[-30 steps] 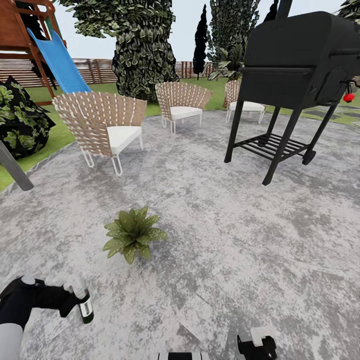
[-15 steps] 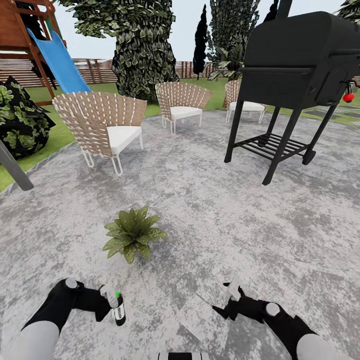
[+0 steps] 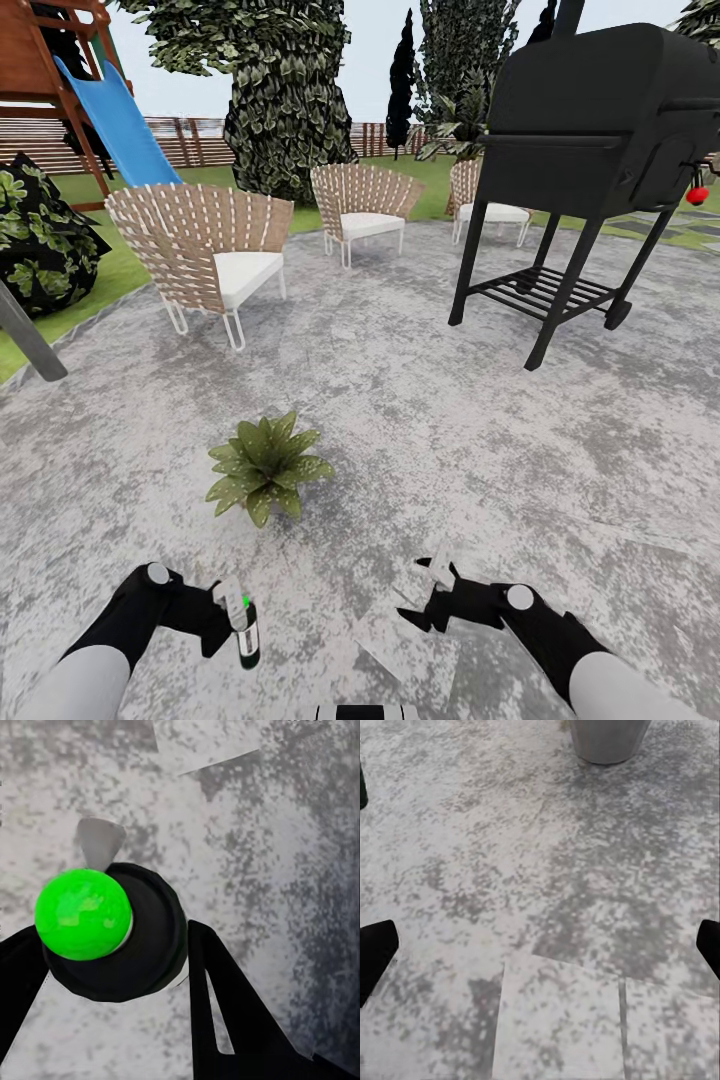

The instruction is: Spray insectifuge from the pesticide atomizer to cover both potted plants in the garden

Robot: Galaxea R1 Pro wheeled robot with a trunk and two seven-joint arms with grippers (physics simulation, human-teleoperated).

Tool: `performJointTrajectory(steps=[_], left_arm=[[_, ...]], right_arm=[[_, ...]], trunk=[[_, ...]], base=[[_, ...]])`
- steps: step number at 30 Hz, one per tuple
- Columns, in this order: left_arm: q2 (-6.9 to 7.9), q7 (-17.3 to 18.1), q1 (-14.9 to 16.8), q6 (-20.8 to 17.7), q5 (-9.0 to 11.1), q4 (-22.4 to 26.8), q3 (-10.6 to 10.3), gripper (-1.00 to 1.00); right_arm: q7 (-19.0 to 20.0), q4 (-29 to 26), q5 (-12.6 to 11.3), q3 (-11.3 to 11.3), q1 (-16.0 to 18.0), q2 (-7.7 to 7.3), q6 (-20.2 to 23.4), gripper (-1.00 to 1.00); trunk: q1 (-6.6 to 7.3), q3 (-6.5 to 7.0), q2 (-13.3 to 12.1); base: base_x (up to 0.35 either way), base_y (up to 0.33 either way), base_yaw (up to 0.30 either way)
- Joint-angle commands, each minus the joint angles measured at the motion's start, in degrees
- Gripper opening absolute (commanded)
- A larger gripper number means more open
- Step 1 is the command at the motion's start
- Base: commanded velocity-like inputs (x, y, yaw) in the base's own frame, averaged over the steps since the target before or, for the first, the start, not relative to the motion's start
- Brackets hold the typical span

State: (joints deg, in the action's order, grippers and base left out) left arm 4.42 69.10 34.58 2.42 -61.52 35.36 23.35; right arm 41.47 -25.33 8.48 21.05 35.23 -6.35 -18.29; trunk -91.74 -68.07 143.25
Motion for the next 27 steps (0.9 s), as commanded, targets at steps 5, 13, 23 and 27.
performJointTrajectory(steps=[5,13,23,27], left_arm=[[-0.62,0.2,0.0,1.8,-0.4,0.7,0.2,-1.00],[-3.34,-4.6,0.0,6.7,-0.4,0.8,-4.2,-1.00],[-7.95,-4.6,0.0,9.8,-0.5,0.8,-4.6,-1.00],[-9.48,-4.6,-0.1,9.9,-0.8,0.8,-4.7,-1.00]], right_arm=[[1.5,-1.7,0.7,0.0,0.0,1.61,0.0,1.00],[11.0,-9.1,0.7,0.0,0.0,6.64,4.9,-1.00],[11.1,-9.7,0.7,0.0,0.0,8.11,5.0,-1.00],[11.1,-10.0,0.7,0.0,0.0,8.36,5.0,-1.00]], trunk=[[0.01,-0.05,0.0],[0.01,-0.05,0.0],[0.01,-0.05,0.0],[0.01,-0.05,0.0]], base=[[0.000,0.000,0.000],[0.000,0.000,0.000],[0.000,0.000,0.000],[0.000,0.000,0.000]])
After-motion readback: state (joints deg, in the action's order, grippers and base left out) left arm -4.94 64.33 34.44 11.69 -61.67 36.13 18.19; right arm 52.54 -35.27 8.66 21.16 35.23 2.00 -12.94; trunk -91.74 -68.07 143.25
